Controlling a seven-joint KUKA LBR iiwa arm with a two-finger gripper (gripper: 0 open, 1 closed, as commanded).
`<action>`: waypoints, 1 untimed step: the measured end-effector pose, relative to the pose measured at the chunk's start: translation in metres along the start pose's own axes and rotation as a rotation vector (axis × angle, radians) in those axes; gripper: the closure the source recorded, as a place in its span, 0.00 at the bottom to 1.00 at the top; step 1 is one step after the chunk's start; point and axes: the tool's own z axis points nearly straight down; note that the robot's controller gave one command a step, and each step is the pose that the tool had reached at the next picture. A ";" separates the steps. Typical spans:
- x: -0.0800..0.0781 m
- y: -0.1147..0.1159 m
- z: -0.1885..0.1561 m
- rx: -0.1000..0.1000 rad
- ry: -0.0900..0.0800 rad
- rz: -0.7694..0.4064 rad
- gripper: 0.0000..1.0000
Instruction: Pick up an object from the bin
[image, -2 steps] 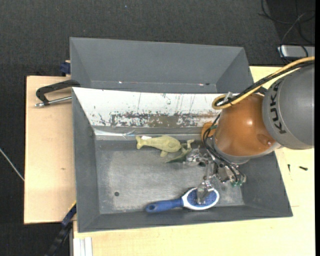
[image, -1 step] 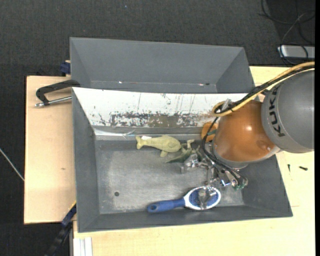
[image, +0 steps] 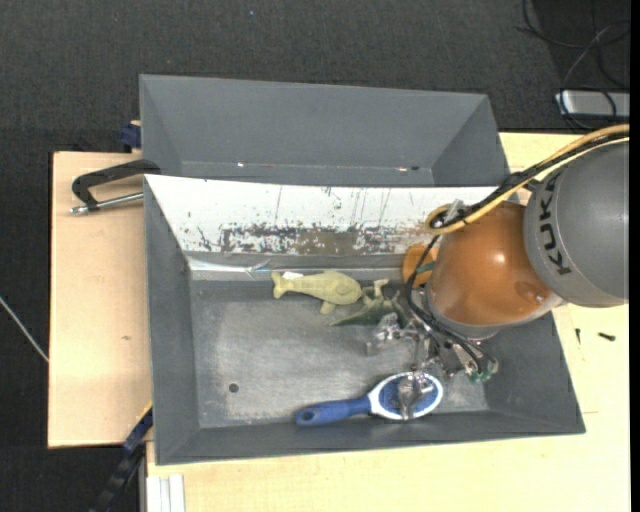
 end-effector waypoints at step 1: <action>0.004 -0.005 -0.196 0.000 -0.021 0.251 1.00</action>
Offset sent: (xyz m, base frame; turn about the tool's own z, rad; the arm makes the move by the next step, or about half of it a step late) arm -0.0035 -0.0061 0.1918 0.2509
